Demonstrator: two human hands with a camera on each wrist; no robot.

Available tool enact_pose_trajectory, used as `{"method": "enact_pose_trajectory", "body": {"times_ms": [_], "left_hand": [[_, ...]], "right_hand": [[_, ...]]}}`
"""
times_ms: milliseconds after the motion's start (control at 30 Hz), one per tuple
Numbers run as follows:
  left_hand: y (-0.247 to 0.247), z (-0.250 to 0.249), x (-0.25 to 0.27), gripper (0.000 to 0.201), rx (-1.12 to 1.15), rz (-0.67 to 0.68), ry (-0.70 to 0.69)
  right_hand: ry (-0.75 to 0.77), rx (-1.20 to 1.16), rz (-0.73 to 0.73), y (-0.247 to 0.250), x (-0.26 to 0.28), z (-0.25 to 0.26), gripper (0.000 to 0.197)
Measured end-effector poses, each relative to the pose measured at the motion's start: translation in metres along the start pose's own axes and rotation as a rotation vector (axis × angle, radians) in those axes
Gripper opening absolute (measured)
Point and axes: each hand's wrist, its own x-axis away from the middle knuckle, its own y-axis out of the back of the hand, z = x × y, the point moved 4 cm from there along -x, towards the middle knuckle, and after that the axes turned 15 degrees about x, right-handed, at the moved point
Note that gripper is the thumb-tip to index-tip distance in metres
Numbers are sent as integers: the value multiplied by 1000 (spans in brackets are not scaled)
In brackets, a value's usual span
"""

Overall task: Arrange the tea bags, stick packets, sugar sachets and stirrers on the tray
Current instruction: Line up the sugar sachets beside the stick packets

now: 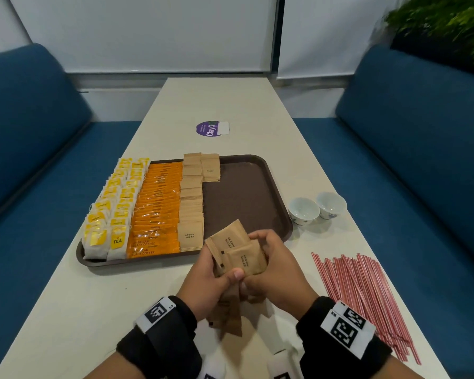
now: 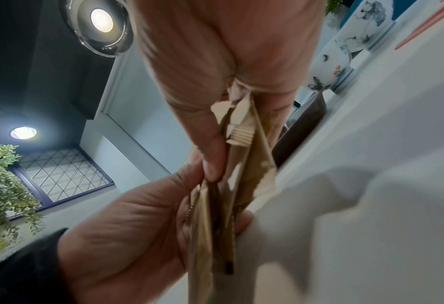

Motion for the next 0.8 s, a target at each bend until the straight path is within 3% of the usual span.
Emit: {"method": "enact_pose_trajectory", "body": {"times_ms": [267,367,600,700,800], "left_hand": [[8,2,-6,46,389,-128,56],[8,3,-8,54,432,-116,67],[5,7,-10,39,478,-86,157],[5,1,-11,36,588,-80,168],[5,-13,-14,45,690,-76,100]], "right_hand": [[34,-255,-74,-7,-17,5,57],[22,-226,-95,-10,-24,8,46],[75,-5,-99,-7,-35,27,17],[121,2,-128,-2,-37,34,25],[135,8,-116,-2,-25,31,66]]}}
